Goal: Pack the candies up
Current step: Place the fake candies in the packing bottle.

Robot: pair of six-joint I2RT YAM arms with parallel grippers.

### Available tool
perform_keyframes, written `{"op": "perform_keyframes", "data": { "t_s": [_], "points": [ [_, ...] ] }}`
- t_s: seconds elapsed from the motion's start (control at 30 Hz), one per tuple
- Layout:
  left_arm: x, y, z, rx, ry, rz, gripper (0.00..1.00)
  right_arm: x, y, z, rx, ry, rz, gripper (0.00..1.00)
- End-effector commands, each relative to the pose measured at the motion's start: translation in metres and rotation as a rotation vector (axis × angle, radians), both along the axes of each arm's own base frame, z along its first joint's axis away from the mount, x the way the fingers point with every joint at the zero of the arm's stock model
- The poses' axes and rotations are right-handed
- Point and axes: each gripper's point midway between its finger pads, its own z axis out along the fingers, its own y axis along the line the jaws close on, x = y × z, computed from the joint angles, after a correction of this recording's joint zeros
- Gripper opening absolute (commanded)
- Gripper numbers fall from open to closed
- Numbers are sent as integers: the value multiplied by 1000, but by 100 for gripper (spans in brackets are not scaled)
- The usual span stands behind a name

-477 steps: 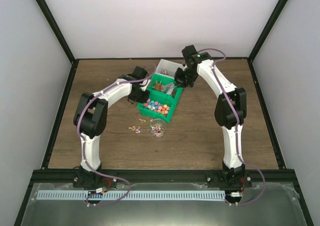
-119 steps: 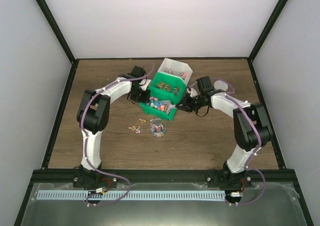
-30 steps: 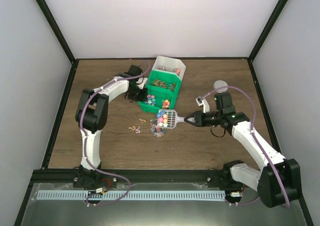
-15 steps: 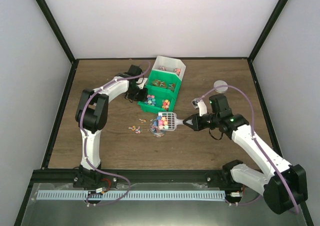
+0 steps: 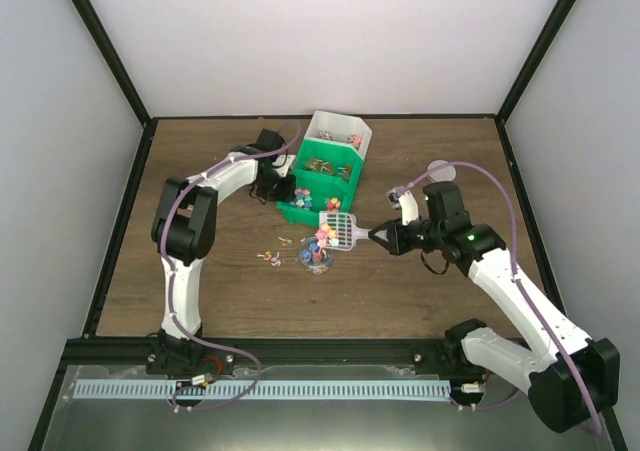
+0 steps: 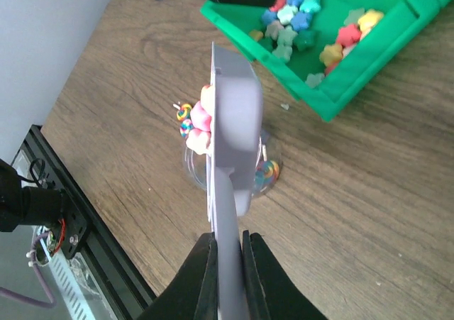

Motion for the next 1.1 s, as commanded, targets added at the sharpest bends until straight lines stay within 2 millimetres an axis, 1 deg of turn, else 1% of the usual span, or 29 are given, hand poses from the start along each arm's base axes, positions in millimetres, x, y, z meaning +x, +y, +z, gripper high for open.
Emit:
{"op": "perform_keyframes", "data": {
  "t_s": [0.0,0.17,0.4,0.67,0.77,1.07],
  "points": [
    [7,-12,3,-67,-2,-3,19,6,5,35,23,-100,20,1],
    [8,-11,5,-69,-8,-3,19,5,7,33,14,-91,30,1],
    [8,-10,5,-73,-6,0,19,1,16,29,-19,-74,44,1],
    [8,-11,4,-82,0,0,19,7,18,34,-107,-108,13,1],
    [8,-12,3,-85,1,0,19,8,17,31,-144,-106,17,1],
    [9,-12,7,-90,-4,0,20,11,18,32,-146,-102,6,1]
  ]
}}
